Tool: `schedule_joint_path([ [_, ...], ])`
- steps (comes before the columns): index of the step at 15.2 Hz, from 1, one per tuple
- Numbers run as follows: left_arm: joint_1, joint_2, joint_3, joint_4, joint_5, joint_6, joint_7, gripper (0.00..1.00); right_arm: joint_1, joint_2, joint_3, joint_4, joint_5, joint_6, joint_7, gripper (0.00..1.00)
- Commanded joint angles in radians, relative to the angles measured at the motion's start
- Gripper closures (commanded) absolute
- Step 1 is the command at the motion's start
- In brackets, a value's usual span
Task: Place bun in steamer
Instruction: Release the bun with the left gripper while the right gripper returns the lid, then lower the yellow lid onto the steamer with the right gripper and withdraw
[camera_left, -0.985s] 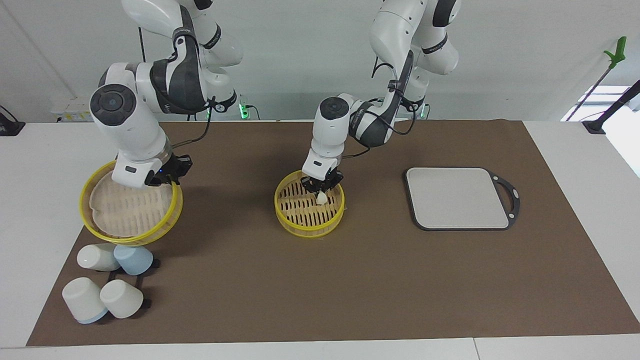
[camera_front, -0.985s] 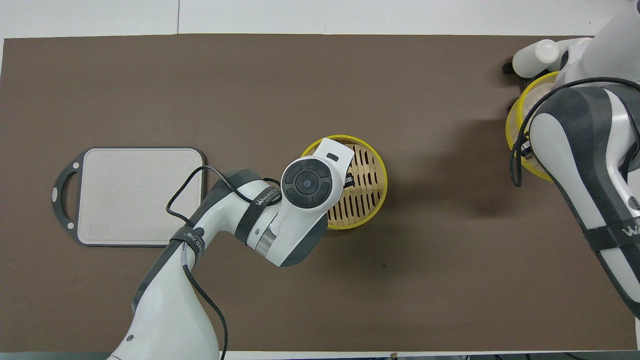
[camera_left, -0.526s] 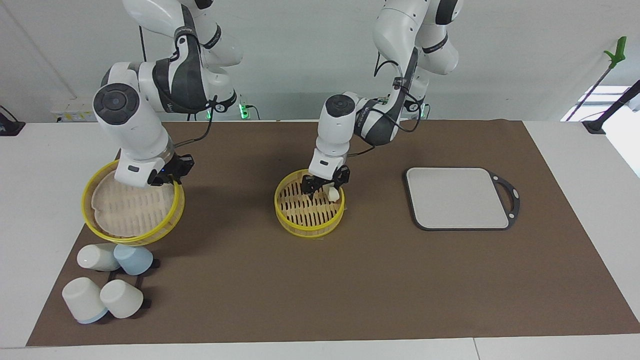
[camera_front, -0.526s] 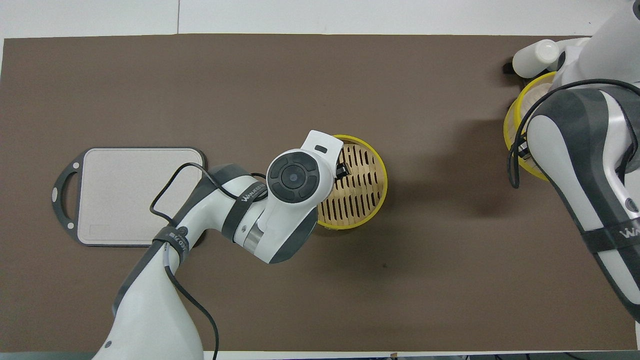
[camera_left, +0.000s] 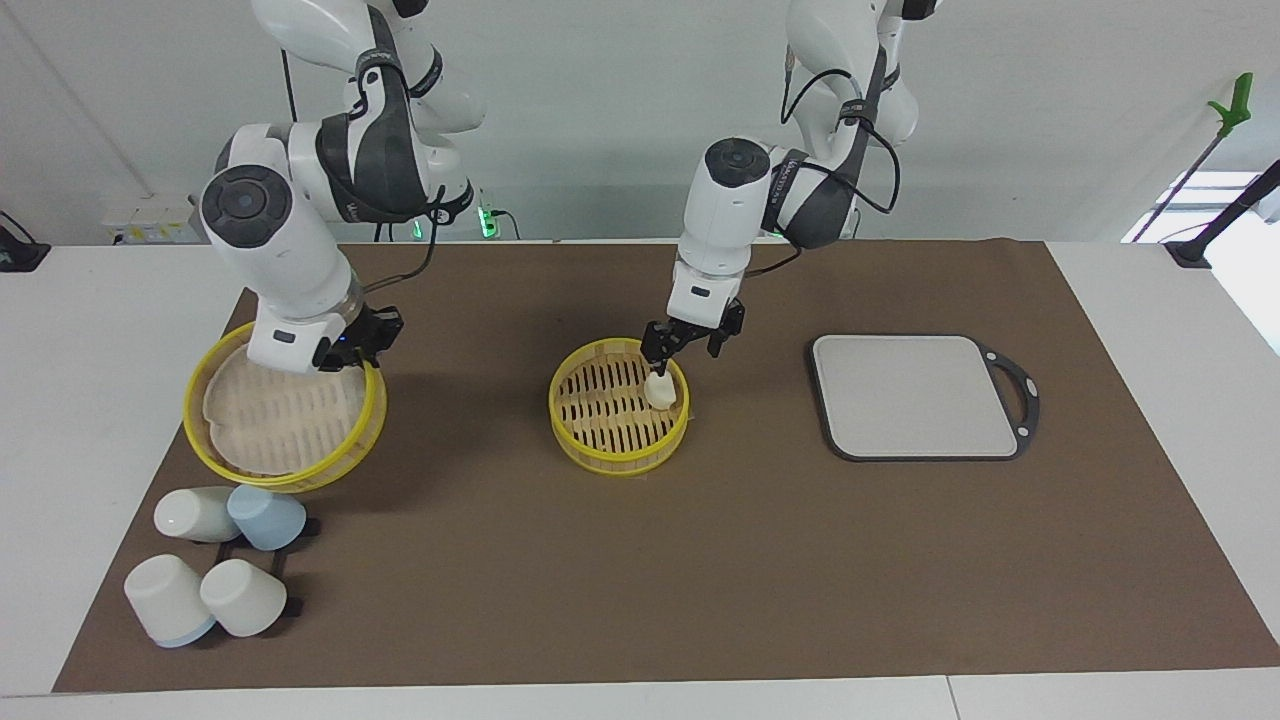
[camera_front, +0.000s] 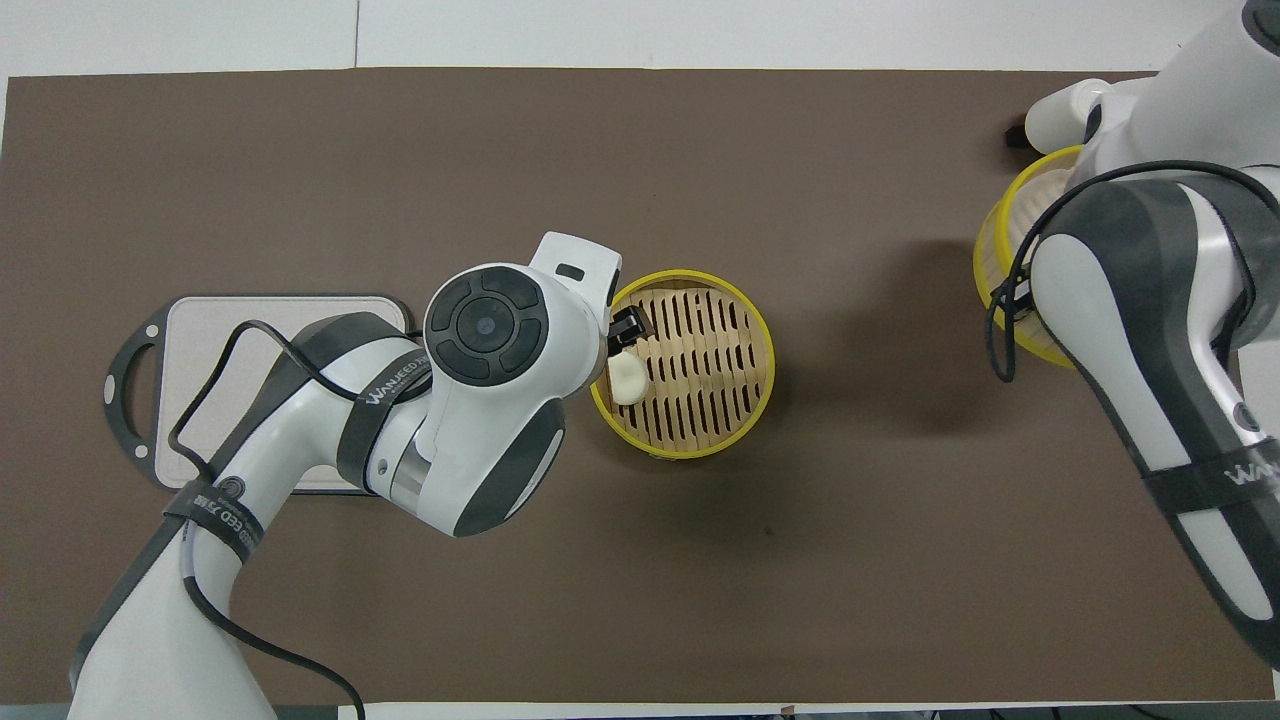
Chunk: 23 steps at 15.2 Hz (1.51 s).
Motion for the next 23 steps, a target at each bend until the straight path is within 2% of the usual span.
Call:
schedule_joint_path([
  [1,0.106,-0.125,0.004,0.016,0.008,-0.191,0.142,0.00,0.191,-0.031,0.012,-0.028,0.028,0.110,0.361,1.00],
  [3,0.238,-0.189,0.006,0.060,0.008,-0.346,0.349,0.00,0.294,-0.018,0.014,-0.039,0.048,0.208,0.546,1.00],
  [4,0.312,-0.206,0.006,0.092,0.008,-0.418,0.464,0.00,0.334,-0.004,0.014,-0.047,0.100,0.277,0.615,1.00],
  [6,0.450,-0.209,0.006,0.172,0.011,-0.544,0.716,0.00,0.407,0.033,0.012,-0.064,0.137,0.424,0.741,1.00],
  [9,0.573,-0.211,0.010,0.200,0.052,-0.597,0.954,0.00,0.504,0.109,0.011,-0.059,0.117,0.548,0.826,1.00],
  [14,0.595,-0.211,0.015,0.223,0.118,-0.635,1.025,0.00,0.538,0.159,0.011,-0.067,0.106,0.598,0.885,1.00],
  [18,0.596,-0.213,0.017,0.260,0.111,-0.681,1.056,0.00,0.538,0.156,0.011,-0.128,0.106,0.683,0.912,1.00],
  [23,0.596,-0.229,0.017,0.263,0.074,-0.689,1.054,0.00,0.554,0.143,0.011,-0.171,0.106,0.695,0.929,1.00],
])
